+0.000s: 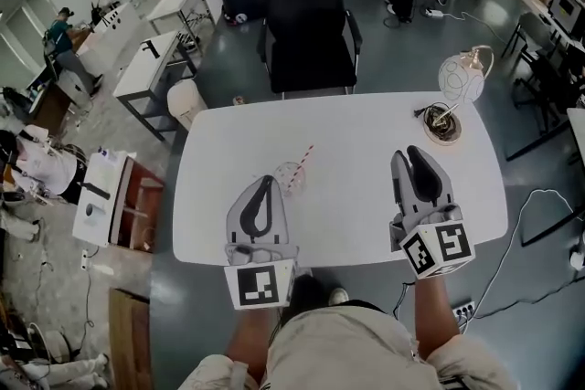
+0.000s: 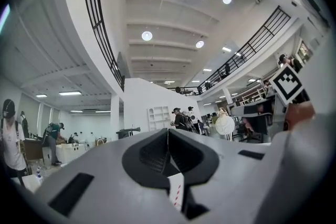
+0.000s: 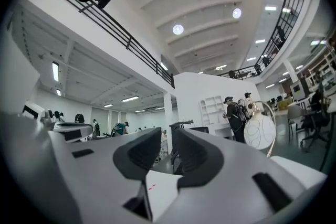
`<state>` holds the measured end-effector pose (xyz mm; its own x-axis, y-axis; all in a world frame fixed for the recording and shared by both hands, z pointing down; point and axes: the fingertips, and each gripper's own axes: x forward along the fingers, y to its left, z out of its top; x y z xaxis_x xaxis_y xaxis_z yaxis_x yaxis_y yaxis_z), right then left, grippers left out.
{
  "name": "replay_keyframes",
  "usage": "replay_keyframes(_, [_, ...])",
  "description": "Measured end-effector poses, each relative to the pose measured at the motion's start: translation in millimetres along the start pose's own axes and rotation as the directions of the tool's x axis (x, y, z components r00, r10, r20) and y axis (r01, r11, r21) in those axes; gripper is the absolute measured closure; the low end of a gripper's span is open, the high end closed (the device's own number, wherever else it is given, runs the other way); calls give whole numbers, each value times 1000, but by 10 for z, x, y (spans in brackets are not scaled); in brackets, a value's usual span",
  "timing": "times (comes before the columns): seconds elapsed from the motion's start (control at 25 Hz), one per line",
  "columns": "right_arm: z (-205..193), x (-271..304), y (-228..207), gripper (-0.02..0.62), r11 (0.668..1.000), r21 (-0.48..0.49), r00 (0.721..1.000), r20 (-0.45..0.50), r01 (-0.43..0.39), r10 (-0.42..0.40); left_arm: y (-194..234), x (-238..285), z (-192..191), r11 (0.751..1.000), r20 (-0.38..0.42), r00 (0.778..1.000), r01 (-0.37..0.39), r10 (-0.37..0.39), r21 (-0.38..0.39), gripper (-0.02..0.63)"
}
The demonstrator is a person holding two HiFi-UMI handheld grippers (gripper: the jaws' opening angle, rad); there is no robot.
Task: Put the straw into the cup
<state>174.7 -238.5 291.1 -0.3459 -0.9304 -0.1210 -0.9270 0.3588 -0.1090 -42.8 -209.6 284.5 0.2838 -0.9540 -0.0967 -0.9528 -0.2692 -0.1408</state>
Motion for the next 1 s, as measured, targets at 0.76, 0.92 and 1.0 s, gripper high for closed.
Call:
replay_keyframes(0.76, [14,-149,17,582,985,-173,1000,10,30,-29,-112,-45,123,1000,33,999,-15,14,28,600])
replay_keyframes(0.92, [3,-137,42,593,983,-182,1000,-1,9,-10,-132,-24,120,1000,29,1000,-11,10,27,600])
replay_keyframes(1.0, [-9,-131,48,592,983,-184,1000,-4,6,-7,-134,-16,112,1000,29,1000,-11,10,26,600])
